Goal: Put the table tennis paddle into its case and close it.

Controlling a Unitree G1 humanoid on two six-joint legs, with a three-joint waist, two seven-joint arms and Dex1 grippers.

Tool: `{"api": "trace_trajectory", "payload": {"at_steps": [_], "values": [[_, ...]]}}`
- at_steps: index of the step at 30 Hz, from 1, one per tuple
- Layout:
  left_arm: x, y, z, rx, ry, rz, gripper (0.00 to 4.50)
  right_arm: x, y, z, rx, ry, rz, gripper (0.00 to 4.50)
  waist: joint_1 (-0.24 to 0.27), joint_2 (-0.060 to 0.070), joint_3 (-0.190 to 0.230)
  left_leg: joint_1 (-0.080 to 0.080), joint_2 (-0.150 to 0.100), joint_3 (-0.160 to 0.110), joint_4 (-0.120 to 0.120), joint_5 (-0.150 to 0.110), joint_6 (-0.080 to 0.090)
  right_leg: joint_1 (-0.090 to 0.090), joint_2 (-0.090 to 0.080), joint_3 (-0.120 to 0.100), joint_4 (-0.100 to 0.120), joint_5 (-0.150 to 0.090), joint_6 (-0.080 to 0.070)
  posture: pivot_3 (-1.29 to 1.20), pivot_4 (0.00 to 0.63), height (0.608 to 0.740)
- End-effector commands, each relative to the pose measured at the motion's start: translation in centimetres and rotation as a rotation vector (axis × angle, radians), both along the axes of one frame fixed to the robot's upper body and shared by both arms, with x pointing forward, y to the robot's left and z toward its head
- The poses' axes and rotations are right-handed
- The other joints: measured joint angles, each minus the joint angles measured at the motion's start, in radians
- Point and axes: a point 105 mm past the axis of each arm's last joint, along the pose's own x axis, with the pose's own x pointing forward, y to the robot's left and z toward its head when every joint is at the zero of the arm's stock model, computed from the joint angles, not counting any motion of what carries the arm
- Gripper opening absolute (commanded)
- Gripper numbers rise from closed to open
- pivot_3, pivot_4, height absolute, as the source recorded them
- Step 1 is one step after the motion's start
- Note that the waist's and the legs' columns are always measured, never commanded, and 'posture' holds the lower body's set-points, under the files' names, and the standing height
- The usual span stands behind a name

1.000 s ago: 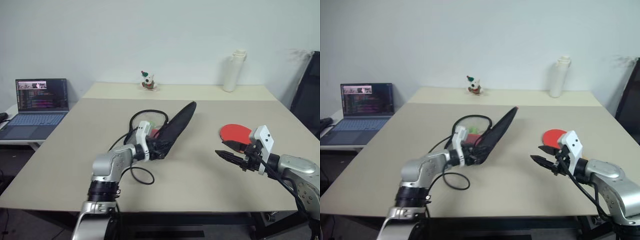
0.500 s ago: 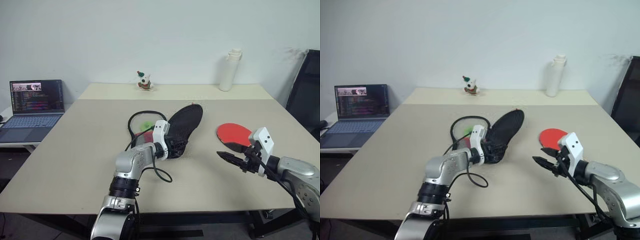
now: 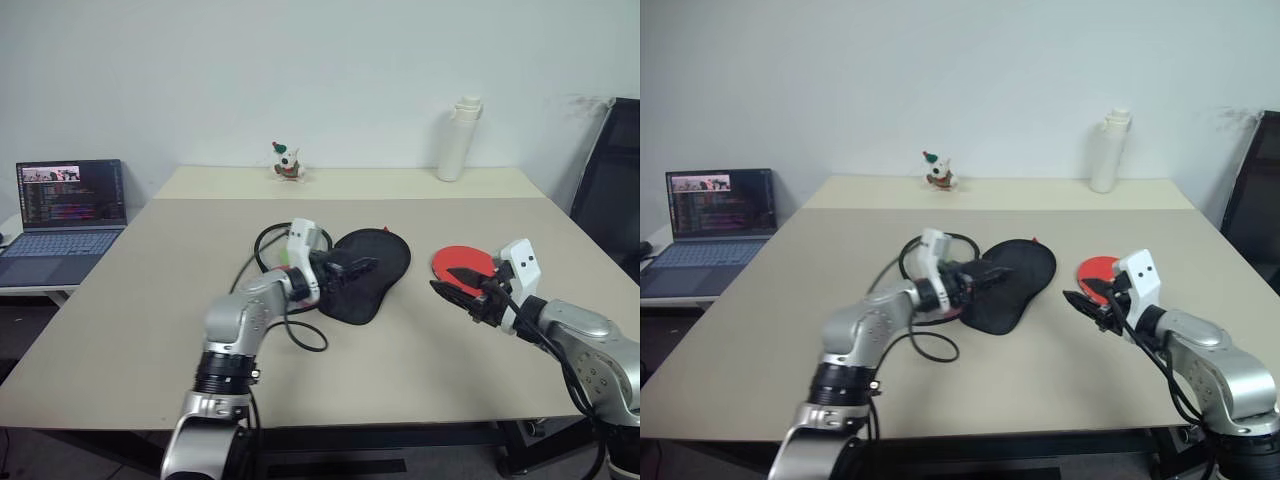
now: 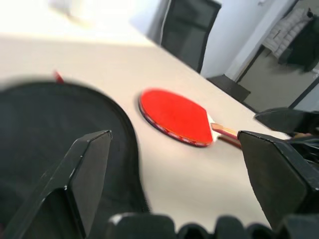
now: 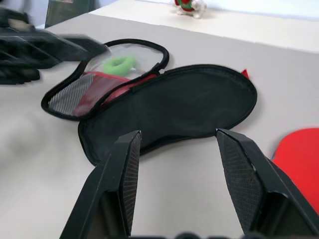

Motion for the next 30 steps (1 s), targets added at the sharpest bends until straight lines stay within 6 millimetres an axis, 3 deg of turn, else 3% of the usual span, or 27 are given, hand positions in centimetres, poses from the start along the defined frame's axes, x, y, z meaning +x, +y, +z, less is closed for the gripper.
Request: {"api": "trace_trajectory", "payload": {"at_steps": [1,4,7,13,19,30], "values": [[0.1,4.3,2.3,0.038,-0.149,0.06,4.47,0.2,1.6,0.6,0.065,0.001,0.012,2.65,-0.002,0.0,0.0,0.0,0.0,0.0,0.0,0.0,0.0,0.0,0.0,0.0,0.0,0.0,0.0,0.0,0.15,0.74],[0.1,7.1,2.8,0.084,-0.192,0.108,4.5,0.9,2.5,-0.3,0.062,0.029,-0.021,3.54,-0.003,0.0,0.0,0.0,0.0,0.0,0.0,0.0,0.0,0.0,0.0,0.0,0.0,0.0,0.0,0.0,0.15,0.74],[-1.1,9.3,2.7,0.161,-0.224,0.085,4.5,2.0,3.5,-2.2,-0.001,0.069,-0.076,4.47,-0.002,0.0,0.0,0.0,0.001,0.0,0.0,0.0,0.0,0.0,-0.001,-0.001,-0.001,0.0,0.0,0.0,0.15,0.74],[-2.8,11.3,2.5,0.241,-0.239,0.031,4.5,4.4,4.3,-4.7,-0.027,0.146,-0.188,4.47,0.001,0.0,0.0,-0.003,0.001,-0.001,0.0,0.0,0.0,-0.001,-0.004,-0.001,-0.001,0.0,-0.001,0.0,0.15,0.74],[-2.9,11.9,2.9,0.241,-0.245,0.045,4.5,6.3,5.9,-5.2,0.01,0.169,-0.216,4.47,0.001,0.0,0.0,-0.002,0.001,0.0,0.0,0.0,0.0,-0.001,-0.004,-0.001,-0.001,0.0,0.0,0.0,0.15,0.74],[-3.0,11.7,2.6,0.238,-0.245,0.049,4.5,6.8,8.6,-7.0,-0.019,0.213,-0.178,4.47,-0.007,0.0,0.0,-0.002,0.002,0.0,-0.001,0.0,0.0,-0.002,-0.004,-0.001,-0.001,0.0,0.0,0.0,0.15,0.74]]}}
